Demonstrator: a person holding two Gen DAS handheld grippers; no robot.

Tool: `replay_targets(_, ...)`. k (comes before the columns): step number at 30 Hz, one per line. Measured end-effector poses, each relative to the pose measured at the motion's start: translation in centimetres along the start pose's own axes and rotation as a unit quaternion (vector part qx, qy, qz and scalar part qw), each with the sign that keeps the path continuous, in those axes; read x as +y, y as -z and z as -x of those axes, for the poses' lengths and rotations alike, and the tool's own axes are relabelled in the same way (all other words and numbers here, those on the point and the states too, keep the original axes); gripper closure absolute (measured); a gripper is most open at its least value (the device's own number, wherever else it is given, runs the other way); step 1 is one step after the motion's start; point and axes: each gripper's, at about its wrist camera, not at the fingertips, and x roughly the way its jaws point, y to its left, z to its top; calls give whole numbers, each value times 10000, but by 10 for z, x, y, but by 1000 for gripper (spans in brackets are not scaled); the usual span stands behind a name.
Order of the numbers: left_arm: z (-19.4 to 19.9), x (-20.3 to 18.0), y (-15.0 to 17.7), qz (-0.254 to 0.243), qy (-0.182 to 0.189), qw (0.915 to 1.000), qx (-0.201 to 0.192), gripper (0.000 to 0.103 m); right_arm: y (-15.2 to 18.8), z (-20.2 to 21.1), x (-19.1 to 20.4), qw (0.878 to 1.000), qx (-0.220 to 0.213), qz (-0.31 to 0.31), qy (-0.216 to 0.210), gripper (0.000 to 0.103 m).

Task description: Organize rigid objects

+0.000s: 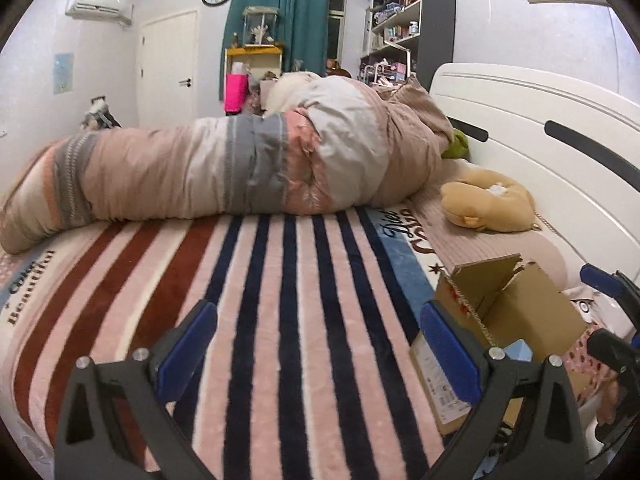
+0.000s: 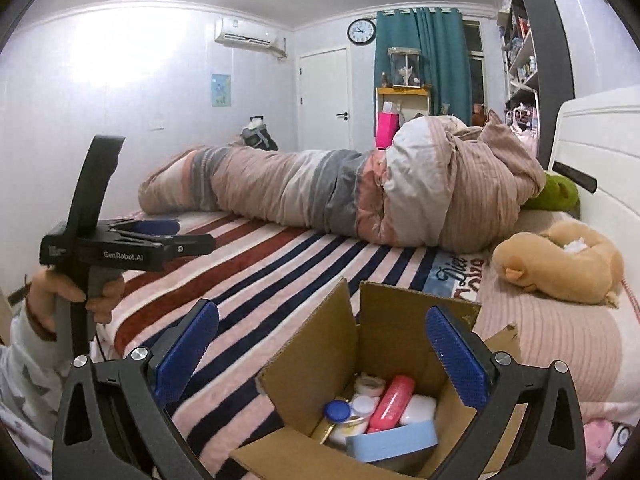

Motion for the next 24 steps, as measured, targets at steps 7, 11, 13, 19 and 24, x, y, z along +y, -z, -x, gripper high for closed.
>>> replay_targets(7, 8, -4, 1, -70, -106, 9998, -136, 2, -2, 5, 0, 9999, -84, -71, 93, 0)
replay_targets(11, 9, -5, 2, -68, -122, 9998, -147, 2, -2, 5, -1, 9999, -67, -62, 96, 0)
replay_targets(13, 10, -6, 2, -80, -140, 9997, -166, 2, -2, 5, -1, 9999, -62, -88, 86, 0)
replay_targets(19, 13, -5, 1, -93, -167, 9996, -222, 2, -4, 7, 1, 9997, -35, -227, 42, 0)
replay_targets(24, 14, -4, 1, -80, -177, 9995, -244, 2, -4, 7, 3, 9997, -39, -251, 71, 0)
